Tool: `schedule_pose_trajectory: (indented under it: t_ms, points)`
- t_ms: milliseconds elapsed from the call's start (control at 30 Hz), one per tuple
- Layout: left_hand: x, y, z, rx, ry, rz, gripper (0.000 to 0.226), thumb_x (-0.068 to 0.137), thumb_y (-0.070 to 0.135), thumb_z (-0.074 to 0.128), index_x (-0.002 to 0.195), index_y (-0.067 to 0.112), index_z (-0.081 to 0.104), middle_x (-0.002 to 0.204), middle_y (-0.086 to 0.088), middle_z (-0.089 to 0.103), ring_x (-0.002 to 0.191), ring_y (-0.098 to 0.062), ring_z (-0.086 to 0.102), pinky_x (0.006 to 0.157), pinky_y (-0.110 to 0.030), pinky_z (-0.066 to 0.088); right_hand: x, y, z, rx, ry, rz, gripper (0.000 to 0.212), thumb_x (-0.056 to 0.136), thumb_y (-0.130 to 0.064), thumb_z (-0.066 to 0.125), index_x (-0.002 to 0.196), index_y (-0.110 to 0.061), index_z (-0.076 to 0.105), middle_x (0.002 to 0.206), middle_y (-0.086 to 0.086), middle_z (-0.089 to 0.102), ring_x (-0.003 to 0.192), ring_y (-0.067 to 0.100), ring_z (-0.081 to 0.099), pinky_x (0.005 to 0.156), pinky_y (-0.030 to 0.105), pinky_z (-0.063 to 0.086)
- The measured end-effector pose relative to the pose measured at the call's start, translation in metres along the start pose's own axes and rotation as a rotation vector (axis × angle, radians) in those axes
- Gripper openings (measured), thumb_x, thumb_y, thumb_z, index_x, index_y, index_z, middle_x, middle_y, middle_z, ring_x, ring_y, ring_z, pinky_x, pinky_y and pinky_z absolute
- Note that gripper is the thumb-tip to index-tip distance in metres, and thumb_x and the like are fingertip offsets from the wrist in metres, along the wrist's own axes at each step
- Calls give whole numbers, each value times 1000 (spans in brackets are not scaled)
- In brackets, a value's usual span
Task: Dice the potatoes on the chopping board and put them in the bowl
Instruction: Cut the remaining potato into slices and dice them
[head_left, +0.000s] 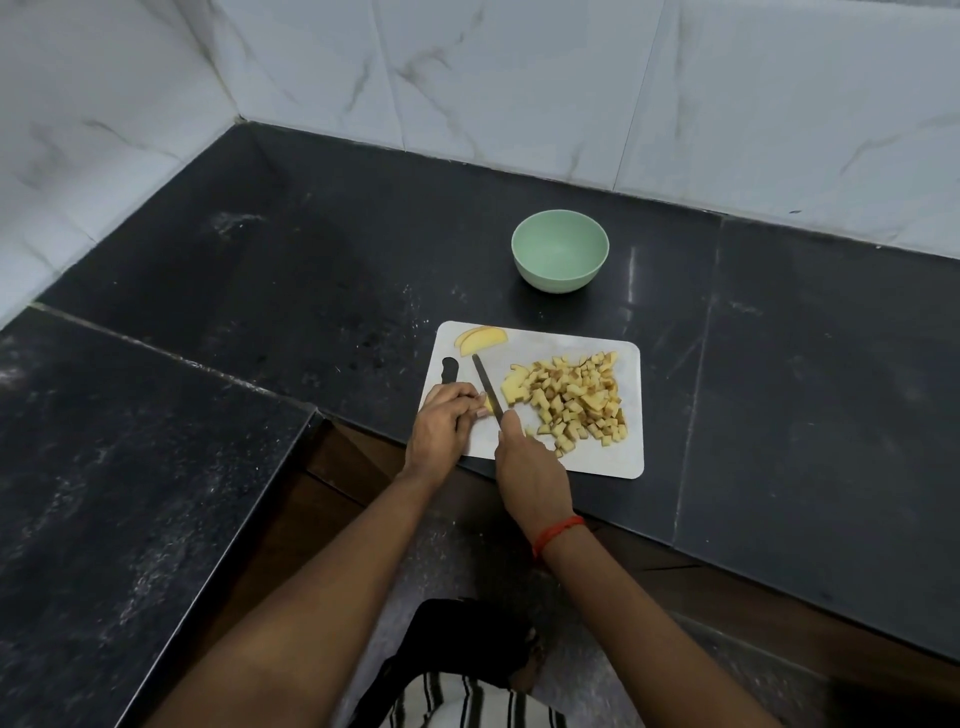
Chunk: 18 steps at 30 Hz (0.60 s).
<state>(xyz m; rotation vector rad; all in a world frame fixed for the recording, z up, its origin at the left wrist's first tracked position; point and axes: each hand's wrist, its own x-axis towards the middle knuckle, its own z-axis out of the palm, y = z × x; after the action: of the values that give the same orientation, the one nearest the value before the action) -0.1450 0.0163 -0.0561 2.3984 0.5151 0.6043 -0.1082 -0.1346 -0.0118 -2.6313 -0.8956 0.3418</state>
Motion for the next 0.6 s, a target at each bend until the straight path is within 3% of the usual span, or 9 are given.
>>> schedule_pose_trajectory:
  t_ms: [100, 233, 433, 500, 600]
  points:
    - [-3, 3, 3, 11, 18, -18, 10, 92, 3, 69, 93, 6, 78, 106, -2, 68, 101, -15, 57, 88, -12, 42, -15, 5, 2, 7, -43, 20, 26, 106, -17, 33, 132, -18, 34, 91, 8, 68, 78, 31, 66, 59, 34, 36]
    - [-4, 5, 6, -11, 11, -60, 13, 96, 12, 67, 90, 6, 76, 107, 3, 59, 102, -14, 56, 85, -21, 50, -42, 17, 6, -43, -70, 10, 27, 107, -21, 30, 134, -18, 30, 99, 7, 64, 81, 31, 65, 61, 36, 37]
    - [-5, 7, 3, -74, 63, -77, 10, 91, 12, 75, 98, 6, 79, 102, 4, 63, 96, -10, 60, 86, -15, 50, -69, 35, 7, -122, 17, 10, 20, 98, -24, 55, 117, -21, 47, 73, 1, 64, 52, 27, 64, 43, 31, 30]
    - [-6, 7, 4, -110, 97, -120, 14, 87, 9, 79, 101, 7, 80, 100, 4, 67, 94, -6, 61, 88, -13, 50, -67, 36, 5, -44, 59, 46, 11, 105, -31, 41, 113, -24, 38, 79, 1, 64, 61, 28, 66, 47, 34, 39]
    - [-7, 6, 5, -118, 108, -147, 13, 86, 8, 79, 99, 9, 81, 99, 5, 70, 94, -7, 65, 89, -17, 53, -51, 26, 2, 56, 113, 57, 17, 108, -36, 30, 116, -23, 38, 82, 1, 65, 67, 29, 66, 55, 38, 44]
